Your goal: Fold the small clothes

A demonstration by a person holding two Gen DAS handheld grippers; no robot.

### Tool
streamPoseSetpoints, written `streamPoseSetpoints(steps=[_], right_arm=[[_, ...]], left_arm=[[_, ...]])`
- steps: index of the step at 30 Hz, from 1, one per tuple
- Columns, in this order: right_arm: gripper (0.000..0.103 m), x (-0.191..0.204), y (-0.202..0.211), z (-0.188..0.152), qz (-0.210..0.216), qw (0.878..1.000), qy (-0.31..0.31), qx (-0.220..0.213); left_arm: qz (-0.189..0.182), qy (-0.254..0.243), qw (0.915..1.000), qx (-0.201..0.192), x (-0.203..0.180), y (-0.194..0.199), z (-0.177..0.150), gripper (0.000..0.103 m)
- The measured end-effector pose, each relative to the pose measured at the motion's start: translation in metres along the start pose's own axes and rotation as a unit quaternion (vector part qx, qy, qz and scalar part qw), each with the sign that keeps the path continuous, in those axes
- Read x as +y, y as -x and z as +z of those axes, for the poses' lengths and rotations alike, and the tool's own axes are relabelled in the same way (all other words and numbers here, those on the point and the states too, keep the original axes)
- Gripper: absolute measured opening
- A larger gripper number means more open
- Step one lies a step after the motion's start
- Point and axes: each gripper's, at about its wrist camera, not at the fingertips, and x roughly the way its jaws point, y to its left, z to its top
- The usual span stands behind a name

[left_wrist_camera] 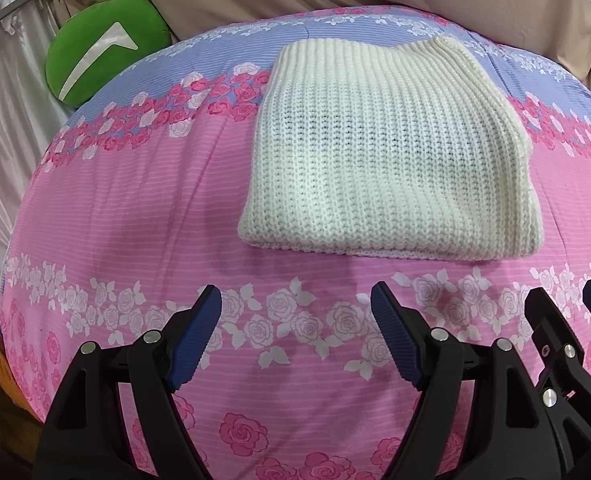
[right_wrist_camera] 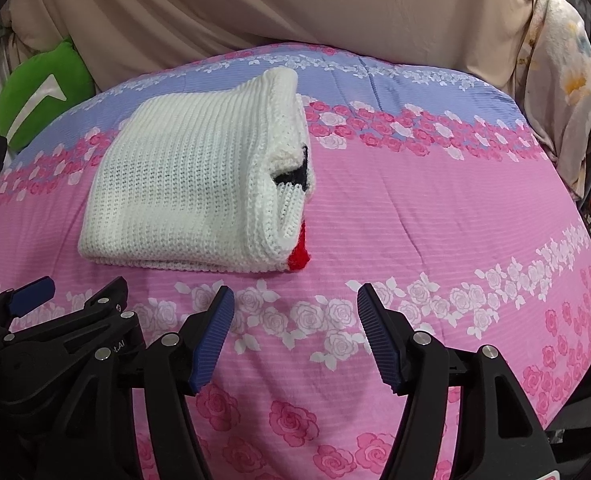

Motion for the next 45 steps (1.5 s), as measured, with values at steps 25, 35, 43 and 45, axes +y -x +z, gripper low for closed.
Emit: streamPoseSetpoints(steps=[25, 35, 43, 45], right_arm=[[0.063, -0.002, -0.023, 0.008, -0.006, 1.0, -0.002, 0.007], [0.063, 0.0, -0.035, 0.011, 0.003, 1.0, -0.005, 0.023], [0.063, -0.001, -0.033, 0.012, 0.011, 0.999, -0.002, 0.037], [0.063, -0.002, -0.034, 0.012, 0.014, 0.999, -0.002, 0.041]], left_arm=[[0.002, 0.001, 0.9999, 0.016, -0.004, -0.02, 0.012, 0.075], [0.001, 0.002, 0.9997, 0.026, -0.003, -0.027, 0.015, 0.075], [-0.005, 0.007, 0.999, 0.044, 0.001, -0.026, 0.014, 0.075], [-0.012, 0.008, 0.9984, 0.055, 0.002, -0.027, 0.014, 0.076]])
